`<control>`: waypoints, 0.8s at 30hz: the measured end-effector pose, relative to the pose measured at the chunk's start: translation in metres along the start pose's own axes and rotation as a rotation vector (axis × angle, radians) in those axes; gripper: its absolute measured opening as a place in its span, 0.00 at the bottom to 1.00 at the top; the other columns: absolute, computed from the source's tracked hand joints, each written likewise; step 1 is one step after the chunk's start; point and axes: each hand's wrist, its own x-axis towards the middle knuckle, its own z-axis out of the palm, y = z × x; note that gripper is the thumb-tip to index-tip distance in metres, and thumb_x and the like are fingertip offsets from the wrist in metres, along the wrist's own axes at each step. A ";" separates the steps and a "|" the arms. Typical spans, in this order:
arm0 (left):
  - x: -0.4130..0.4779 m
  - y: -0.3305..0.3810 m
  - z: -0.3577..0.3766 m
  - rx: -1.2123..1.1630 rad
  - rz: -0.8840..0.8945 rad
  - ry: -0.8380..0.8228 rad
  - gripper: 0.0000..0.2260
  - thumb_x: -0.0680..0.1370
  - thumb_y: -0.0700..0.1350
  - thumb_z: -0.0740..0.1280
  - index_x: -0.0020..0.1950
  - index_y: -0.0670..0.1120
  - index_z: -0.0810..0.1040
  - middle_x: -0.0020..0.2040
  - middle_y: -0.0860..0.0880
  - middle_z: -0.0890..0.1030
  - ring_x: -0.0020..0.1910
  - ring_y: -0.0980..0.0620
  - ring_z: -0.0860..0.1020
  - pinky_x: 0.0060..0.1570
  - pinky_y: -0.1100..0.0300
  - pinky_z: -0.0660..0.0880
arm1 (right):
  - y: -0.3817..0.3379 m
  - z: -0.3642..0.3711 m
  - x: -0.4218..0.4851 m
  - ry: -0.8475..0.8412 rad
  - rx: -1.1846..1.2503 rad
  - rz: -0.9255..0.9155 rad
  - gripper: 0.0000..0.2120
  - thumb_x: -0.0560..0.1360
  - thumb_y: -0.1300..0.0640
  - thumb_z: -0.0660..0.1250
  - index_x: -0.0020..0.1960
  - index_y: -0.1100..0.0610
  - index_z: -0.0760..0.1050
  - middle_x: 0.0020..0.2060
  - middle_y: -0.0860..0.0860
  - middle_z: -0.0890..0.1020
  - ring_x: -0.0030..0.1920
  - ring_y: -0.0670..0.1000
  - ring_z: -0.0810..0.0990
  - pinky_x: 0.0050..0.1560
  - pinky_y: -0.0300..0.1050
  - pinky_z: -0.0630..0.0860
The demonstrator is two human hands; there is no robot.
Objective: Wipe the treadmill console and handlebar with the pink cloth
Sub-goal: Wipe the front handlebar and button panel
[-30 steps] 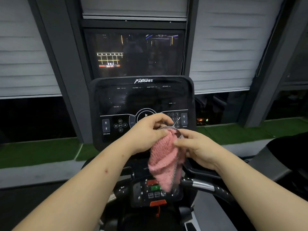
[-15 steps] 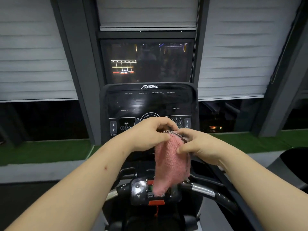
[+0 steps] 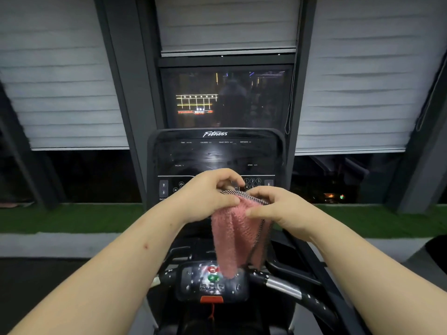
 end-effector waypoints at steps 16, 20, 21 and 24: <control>-0.014 -0.016 0.024 -0.688 -0.055 -0.118 0.16 0.75 0.41 0.76 0.62 0.37 0.82 0.60 0.37 0.83 0.60 0.39 0.81 0.65 0.44 0.76 | -0.036 -0.016 0.010 -0.052 0.216 -0.154 0.03 0.76 0.58 0.69 0.46 0.52 0.81 0.41 0.54 0.82 0.41 0.53 0.79 0.46 0.50 0.73; -0.018 -0.029 0.045 -0.827 -0.128 -0.134 0.20 0.77 0.38 0.72 0.67 0.34 0.77 0.62 0.37 0.80 0.60 0.41 0.79 0.64 0.47 0.75 | -0.038 -0.020 0.015 -0.030 0.304 -0.111 0.06 0.83 0.62 0.63 0.52 0.57 0.79 0.42 0.55 0.82 0.41 0.53 0.79 0.42 0.47 0.75; -0.018 -0.029 0.048 -0.821 -0.152 -0.118 0.21 0.77 0.39 0.73 0.68 0.33 0.75 0.60 0.36 0.78 0.59 0.39 0.76 0.65 0.45 0.73 | -0.036 -0.022 0.016 -0.013 0.331 -0.091 0.07 0.84 0.61 0.62 0.53 0.57 0.79 0.42 0.55 0.81 0.41 0.52 0.79 0.41 0.46 0.75; -0.017 -0.023 0.045 -0.800 -0.218 -0.031 0.23 0.77 0.46 0.72 0.64 0.33 0.73 0.57 0.39 0.72 0.56 0.40 0.65 0.58 0.41 0.64 | -0.027 -0.026 0.016 0.041 0.426 -0.019 0.08 0.85 0.60 0.61 0.53 0.59 0.78 0.42 0.55 0.81 0.40 0.52 0.80 0.41 0.48 0.78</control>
